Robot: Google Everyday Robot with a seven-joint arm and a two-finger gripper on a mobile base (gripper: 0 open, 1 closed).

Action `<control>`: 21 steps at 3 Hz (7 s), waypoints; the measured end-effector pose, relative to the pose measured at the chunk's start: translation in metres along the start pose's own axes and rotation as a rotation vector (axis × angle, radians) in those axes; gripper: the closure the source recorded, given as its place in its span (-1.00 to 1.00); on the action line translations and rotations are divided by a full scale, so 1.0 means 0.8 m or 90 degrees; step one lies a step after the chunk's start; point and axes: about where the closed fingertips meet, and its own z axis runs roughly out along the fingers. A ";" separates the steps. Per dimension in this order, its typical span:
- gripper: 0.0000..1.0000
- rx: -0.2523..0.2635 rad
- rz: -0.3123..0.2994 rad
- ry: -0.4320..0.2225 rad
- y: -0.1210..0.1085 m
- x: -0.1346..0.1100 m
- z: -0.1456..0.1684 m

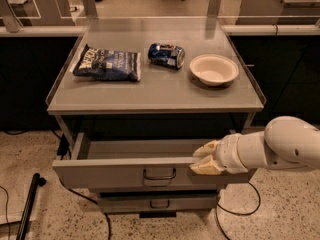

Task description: Open top drawer

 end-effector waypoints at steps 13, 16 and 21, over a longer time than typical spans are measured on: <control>-0.33 0.012 0.039 -0.011 0.079 0.029 -0.041; 0.63 0.012 0.039 -0.011 0.079 0.029 -0.041; 1.00 0.025 0.068 -0.017 0.132 0.054 -0.072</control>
Offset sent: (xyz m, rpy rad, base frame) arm -0.0186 -0.0017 -0.0003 0.0101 0.0036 -0.0197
